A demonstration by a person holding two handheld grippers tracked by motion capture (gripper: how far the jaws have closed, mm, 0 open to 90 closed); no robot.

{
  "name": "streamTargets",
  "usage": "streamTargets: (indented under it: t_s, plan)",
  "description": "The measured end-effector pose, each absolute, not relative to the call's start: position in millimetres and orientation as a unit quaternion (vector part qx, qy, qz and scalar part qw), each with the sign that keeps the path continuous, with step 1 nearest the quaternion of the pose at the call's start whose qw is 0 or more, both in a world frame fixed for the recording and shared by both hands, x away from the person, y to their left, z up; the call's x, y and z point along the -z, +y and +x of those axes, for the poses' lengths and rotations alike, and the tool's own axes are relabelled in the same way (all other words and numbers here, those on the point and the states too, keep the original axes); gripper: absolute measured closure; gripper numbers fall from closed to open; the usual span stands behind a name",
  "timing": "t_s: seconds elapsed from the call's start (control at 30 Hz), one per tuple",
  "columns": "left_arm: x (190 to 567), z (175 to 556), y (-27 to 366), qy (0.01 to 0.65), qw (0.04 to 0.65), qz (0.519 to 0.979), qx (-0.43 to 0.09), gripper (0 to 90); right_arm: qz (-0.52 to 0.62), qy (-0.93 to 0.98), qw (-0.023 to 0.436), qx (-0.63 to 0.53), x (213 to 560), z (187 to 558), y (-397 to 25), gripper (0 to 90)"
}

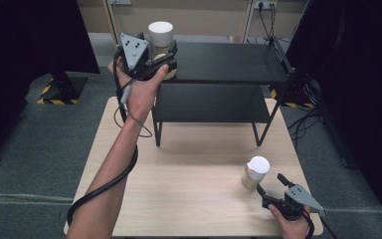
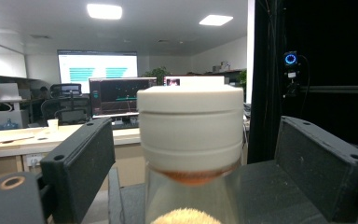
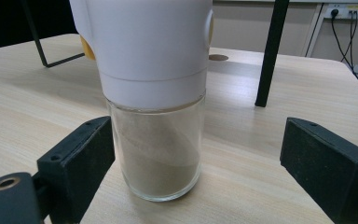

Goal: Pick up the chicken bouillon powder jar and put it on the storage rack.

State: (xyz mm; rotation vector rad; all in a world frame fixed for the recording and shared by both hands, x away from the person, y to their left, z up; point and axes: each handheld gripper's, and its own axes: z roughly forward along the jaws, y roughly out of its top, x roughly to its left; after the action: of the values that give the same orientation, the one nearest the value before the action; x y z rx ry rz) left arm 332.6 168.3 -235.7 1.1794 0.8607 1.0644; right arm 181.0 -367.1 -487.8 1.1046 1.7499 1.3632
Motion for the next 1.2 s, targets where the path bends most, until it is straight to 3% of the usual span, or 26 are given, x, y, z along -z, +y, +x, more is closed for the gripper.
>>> streamTargets:
  t_s: [1.2]
  plan:
    - [320,283,191,0.348,0.635,0.533,-0.439,11.3,0.419,0.67,0.328,-0.517,487,181,-366,9.9]
